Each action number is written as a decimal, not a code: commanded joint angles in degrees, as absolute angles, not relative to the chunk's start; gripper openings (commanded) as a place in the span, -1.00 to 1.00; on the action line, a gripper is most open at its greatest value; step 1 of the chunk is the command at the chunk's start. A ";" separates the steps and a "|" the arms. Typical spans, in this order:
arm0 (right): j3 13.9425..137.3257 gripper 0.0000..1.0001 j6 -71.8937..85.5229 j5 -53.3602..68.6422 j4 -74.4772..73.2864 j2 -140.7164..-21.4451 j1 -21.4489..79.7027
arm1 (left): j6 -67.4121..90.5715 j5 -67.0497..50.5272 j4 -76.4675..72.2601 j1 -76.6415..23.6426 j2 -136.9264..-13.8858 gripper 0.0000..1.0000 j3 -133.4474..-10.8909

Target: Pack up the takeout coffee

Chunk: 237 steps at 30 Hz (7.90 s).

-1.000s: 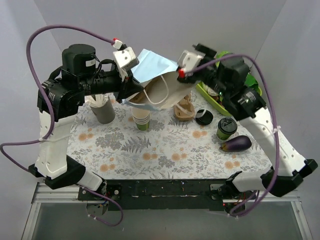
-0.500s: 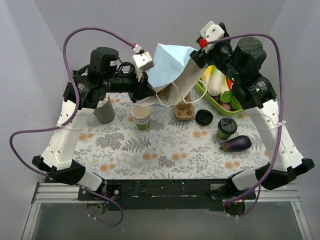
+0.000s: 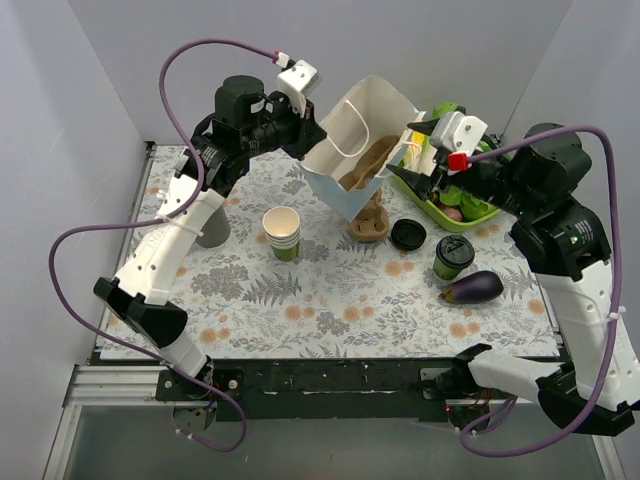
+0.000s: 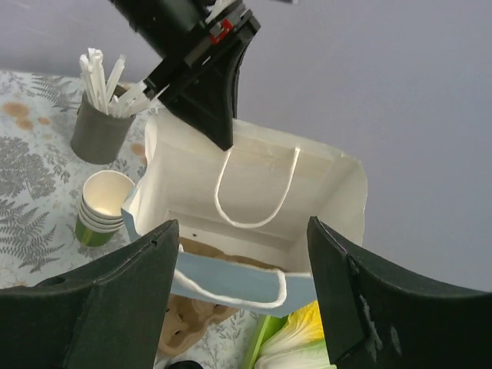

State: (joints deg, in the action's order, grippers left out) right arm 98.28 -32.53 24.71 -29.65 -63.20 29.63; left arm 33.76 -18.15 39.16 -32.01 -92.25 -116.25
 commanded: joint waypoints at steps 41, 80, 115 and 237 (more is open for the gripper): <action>93.43 0.40 -31.02 -6.59 -7.12 -66.00 28.56 | 35.07 -58.09 53.69 -33.31 -93.25 -1.00 -107.54; 87.45 0.75 -40.41 22.40 -43.41 -70.57 23.38 | 33.67 -47.46 45.70 -32.52 -90.27 0.96 -99.23; 114.37 -0.97 -47.81 39.55 -75.06 -83.85 23.03 | 29.97 -6.86 58.27 -22.59 -92.28 0.96 -98.88; 79.02 0.62 -61.82 31.99 -45.72 -69.25 24.43 | 12.93 -56.43 63.10 -27.25 -100.99 0.63 -109.16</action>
